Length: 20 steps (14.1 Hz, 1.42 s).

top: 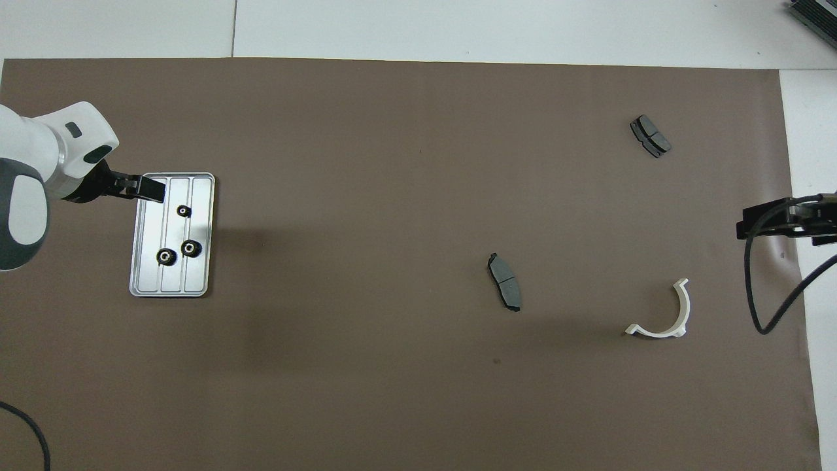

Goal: Place bearing gear from tray to pile
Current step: 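Lower the left gripper, grasp a black gear in the tray, lift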

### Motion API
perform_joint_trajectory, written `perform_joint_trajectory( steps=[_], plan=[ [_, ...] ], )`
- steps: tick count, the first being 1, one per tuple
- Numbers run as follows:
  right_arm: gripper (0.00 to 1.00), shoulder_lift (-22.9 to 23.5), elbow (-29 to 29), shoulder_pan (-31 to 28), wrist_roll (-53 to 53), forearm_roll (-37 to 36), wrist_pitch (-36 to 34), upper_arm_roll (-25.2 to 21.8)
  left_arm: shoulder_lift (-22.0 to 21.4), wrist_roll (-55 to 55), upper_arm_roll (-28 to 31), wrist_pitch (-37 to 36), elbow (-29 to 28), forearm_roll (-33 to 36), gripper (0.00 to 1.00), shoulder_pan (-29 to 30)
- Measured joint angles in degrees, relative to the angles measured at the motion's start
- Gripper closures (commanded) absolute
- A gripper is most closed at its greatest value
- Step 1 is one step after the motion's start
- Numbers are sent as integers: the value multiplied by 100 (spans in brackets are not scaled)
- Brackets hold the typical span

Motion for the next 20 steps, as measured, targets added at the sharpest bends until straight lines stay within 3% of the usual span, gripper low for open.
perform_joint_trajectory(
  steps=[7,14,20],
  plan=[
    [0,0,0,0,0,0,0,0,686,-3,-18,620,75,-59,0,-5],
    [0,0,0,0,0,0,0,0,992,-3,-28,1056,-53,-59,0,-9],
    [0,0,0,0,0,0,0,0,998,-10,-32,1117,-323,-59,20,-10]
  ],
)
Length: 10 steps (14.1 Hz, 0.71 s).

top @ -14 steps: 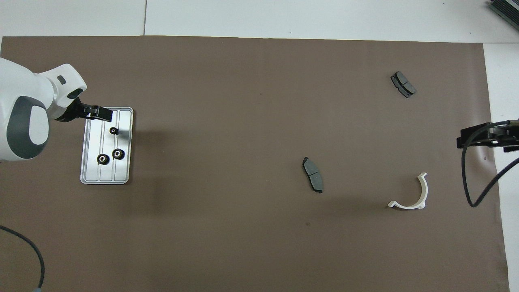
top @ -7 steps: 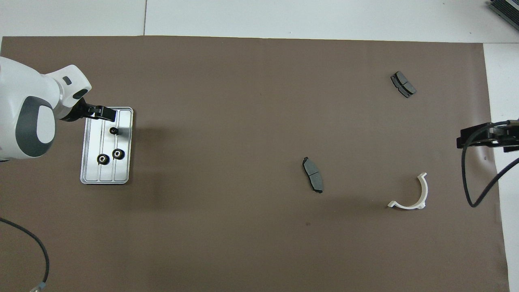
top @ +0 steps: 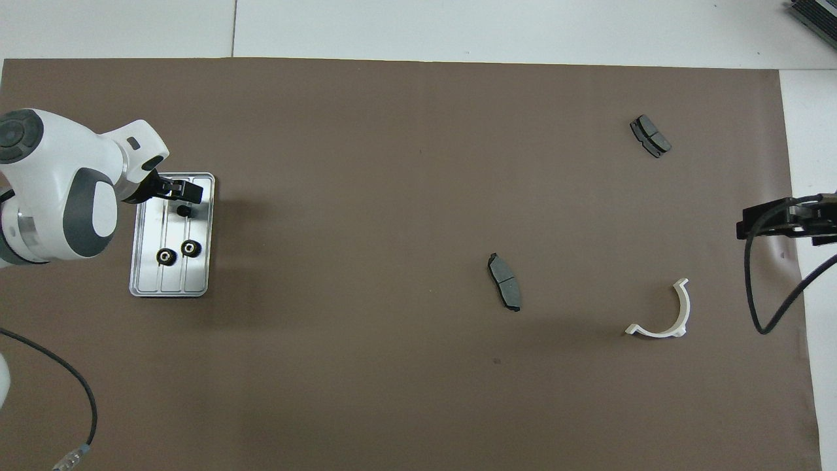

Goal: Place bearing gear from tray to pile
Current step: 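Lower the left gripper, grasp a black gear in the tray, lift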

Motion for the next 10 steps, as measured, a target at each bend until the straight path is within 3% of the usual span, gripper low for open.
perform_joint_trajectory(
  steps=[6,10],
  plan=[
    [0,0,0,0,0,0,0,0,-16,-20,11,2,-152,0,35,5],
    [0,0,0,0,0,0,0,0,-54,-27,12,16,-210,0,54,6]
  ],
)
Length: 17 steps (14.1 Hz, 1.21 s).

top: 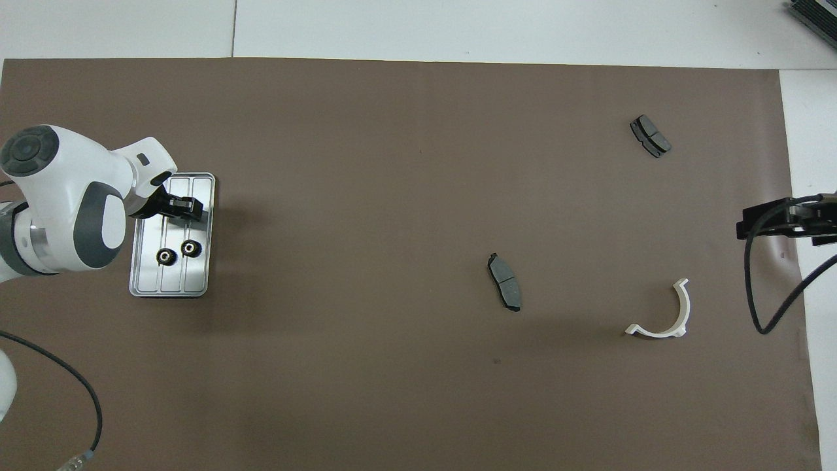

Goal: Place bearing gear from tray to pile
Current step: 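Lower the left gripper, grasp a black gear in the tray, lift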

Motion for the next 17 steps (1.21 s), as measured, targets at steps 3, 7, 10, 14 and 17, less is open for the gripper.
perform_joint_trajectory(
  steps=[3,7,10,14,17],
  plan=[
    [0,0,0,0,0,0,0,0,-28,-2,0,-3,-16,0,63,0],
    [0,0,0,0,0,0,0,0,-47,-9,-6,-6,-23,-1,91,-1],
    [0,0,0,0,0,0,0,0,-48,-11,-5,-6,-24,-2,100,0],
    [0,0,0,0,0,0,0,0,-48,-12,10,-6,-11,-2,100,3],
    [0,0,0,0,0,0,0,0,-49,-12,22,-59,107,-2,100,6]
  ],
)
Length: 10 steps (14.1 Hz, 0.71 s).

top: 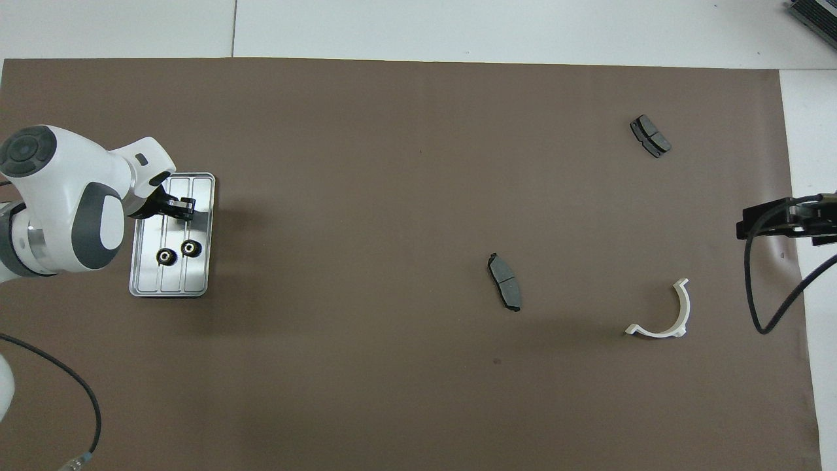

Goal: Place bearing gear from tray to pile
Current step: 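Lower the left gripper, grasp a black gear in the tray, lift, then carry the gear to the table middle and open the left gripper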

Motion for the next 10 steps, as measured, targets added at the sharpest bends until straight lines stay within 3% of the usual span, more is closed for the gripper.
perform_joint_trajectory(
  steps=[5,10],
  plan=[
    [0,0,0,0,0,0,0,0,12,-738,-59,-723,773,-2,100,-209],
    [0,0,0,0,0,0,0,0,21,-3085,-107,-860,852,-3,100,-1773]
  ],
)
